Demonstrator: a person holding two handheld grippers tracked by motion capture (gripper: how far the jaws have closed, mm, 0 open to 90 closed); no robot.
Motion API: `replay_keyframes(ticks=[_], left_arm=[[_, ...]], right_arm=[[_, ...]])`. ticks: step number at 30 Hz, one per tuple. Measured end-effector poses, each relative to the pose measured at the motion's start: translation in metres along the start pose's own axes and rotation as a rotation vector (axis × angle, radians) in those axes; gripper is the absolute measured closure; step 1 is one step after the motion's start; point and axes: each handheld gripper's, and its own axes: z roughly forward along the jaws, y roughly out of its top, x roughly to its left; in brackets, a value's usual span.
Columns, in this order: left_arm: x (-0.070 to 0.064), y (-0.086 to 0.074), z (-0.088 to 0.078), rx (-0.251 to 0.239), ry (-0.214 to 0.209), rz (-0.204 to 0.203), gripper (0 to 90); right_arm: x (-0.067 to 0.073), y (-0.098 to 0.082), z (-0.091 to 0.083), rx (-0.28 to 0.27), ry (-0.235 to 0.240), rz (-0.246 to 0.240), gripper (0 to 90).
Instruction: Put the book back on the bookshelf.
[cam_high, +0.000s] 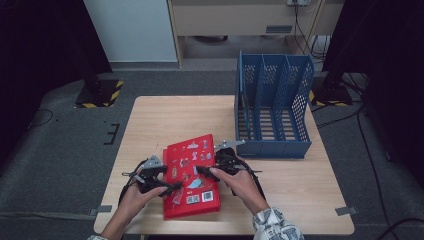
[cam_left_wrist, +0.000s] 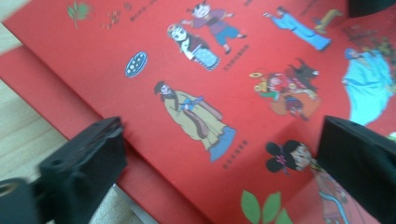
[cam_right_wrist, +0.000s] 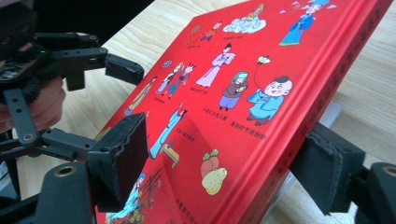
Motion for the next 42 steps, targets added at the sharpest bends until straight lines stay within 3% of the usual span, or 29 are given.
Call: replay_keyframes(ticks=[3,7,12,17,22,25,27,31,42], left_arm=[[0.001,-0.001,0.000,0.000,-0.008,-0.028,0.0],[0.003,-0.001,-0.001,-0.005,-0.021,-0.035,0.0],[0.003,-0.001,-0.002,-0.011,-0.034,-0.037,0.0],[0.001,0.000,-0.001,-0.014,-0.034,-0.020,0.0],[0.001,0.000,-0.001,-0.019,-0.046,-0.022,0.0],[0.000,0.001,-0.001,-0.020,-0.057,-0.010,0.0],[-0.001,0.001,-0.001,-0.020,-0.047,0.005,0.0],[-0.004,0.001,-0.002,-0.023,-0.029,0.013,0.0],[0.000,0.001,-0.004,-0.038,-0.023,-0.027,0.0]], right_arm=[[0.000,-0.001,-0.001,-0.007,0.001,-0.004,24.4],[0.001,-0.001,-0.002,-0.020,-0.001,-0.004,26.5],[0.002,0.001,-0.007,-0.026,0.033,0.009,28.5],[0.002,0.001,-0.008,-0.003,0.039,0.005,26.2],[0.005,-0.001,0.003,0.041,0.051,-0.004,23.0],[0.007,-0.001,0.009,0.053,0.071,-0.007,27.5],[0.012,-0.002,0.013,0.057,0.042,-0.026,28.9],[0.009,0.000,0.012,0.040,0.037,-0.001,35.6],[0.008,0.004,0.005,-0.006,0.071,0.034,49.0]])
